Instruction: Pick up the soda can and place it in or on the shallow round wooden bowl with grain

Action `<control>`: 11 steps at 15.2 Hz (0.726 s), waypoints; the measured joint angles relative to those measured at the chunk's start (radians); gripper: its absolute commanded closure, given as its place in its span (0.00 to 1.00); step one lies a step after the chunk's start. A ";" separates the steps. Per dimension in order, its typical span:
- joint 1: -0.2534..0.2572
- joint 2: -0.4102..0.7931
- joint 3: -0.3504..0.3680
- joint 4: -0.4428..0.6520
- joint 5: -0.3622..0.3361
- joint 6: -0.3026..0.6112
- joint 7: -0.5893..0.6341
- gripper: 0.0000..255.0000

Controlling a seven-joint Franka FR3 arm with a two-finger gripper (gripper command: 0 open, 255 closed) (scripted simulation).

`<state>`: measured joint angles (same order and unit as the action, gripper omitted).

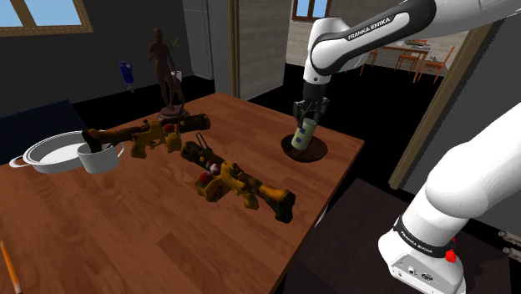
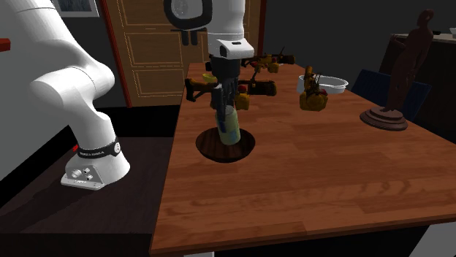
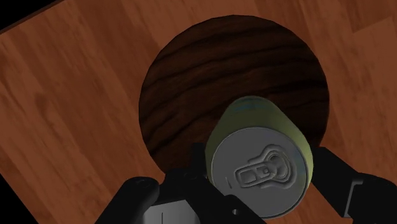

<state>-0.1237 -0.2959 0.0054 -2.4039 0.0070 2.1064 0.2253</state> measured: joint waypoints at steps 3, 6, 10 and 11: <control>0.000 0.000 0.000 0.000 0.000 0.000 0.000 0.00; 0.000 0.000 0.000 0.000 0.000 0.000 0.000 0.00; 0.001 -0.025 0.001 0.079 0.000 -0.102 0.002 0.00; 0.001 -0.036 0.001 0.086 0.000 -0.120 0.002 0.00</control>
<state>-0.1230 -0.3318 0.0064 -2.3179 0.0071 1.9861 0.2276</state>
